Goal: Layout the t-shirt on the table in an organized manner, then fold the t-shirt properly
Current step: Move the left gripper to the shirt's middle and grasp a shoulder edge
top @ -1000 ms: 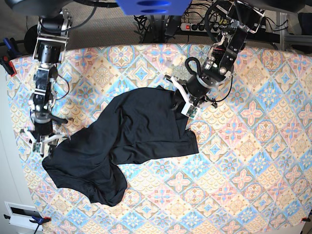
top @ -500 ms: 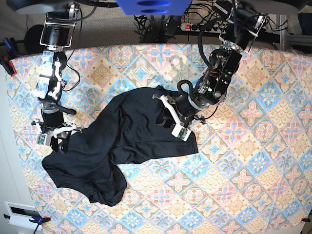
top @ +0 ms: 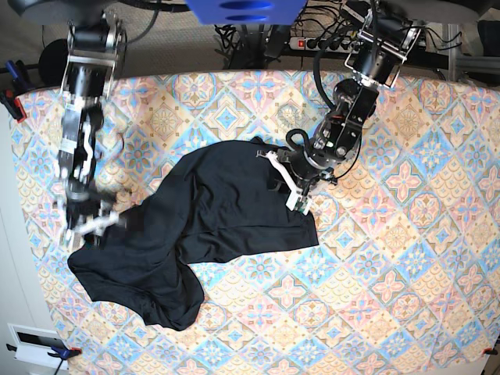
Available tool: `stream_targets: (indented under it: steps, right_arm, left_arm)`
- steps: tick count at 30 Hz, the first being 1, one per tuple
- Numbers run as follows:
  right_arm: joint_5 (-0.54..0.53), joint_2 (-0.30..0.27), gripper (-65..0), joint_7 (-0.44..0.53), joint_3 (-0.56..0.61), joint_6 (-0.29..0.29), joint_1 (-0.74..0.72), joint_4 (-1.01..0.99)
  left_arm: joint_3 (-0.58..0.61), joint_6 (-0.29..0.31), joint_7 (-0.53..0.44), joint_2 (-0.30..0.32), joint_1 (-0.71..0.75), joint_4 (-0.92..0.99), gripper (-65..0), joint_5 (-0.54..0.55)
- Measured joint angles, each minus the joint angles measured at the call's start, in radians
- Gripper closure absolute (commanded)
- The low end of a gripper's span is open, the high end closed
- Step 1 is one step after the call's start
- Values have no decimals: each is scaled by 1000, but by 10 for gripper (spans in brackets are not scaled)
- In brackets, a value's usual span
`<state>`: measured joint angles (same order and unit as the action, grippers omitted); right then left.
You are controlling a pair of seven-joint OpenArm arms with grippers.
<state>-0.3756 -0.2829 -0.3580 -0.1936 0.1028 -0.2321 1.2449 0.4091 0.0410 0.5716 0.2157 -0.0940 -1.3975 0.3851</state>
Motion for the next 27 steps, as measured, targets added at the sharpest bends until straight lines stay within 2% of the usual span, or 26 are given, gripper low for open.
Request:
stream_targets:
  steps: [3,8,11,14,17,18,20,23,25,27]
  right_arm:
    - [-13,-6,-184,52,0,2,-82,-52]
    - [5,6,-184,-25,0,-6,-5,-117]
    - [0,0,-184,10,0,-4,-35,-106]
    - [-2,-3,-184,37,0,-2,-65,-92]
    - [-2,2,-184,7,0,-1,-37,-101]
    - [2,3,-184,-3,0,-10,-30,-106]
    - [1,0,-184,2,0,-6,-24,-106]
    - [-2,1,-184,15,0,-2,-46,-100]
    - [-3,0,-184,24,-1,-2,-48,-90]
    - [-1,0,-184,14,-4,-2,-43,-90]
  left_arm:
    - [5,11,19,45,50,-48,-158,13]
    - [0,14,26,138,133,-134,-153,15]
    - [0,27,-1,187,153,-137,-132,40]
    - [-3,27,-3,203,166,-155,-127,39]
    - [-3,-13,10,207,215,-241,-126,6]
    - [-3,-5,26,210,230,-274,-126,6]
    - [2,2,49,185,229,-340,-126,7]
    - [0,3,16,98,138,-400,-126,8]
    - [-2,1,19,28,72,-399,-126,2]
    - [-2,5,69,-37,14,-322,-126,5]
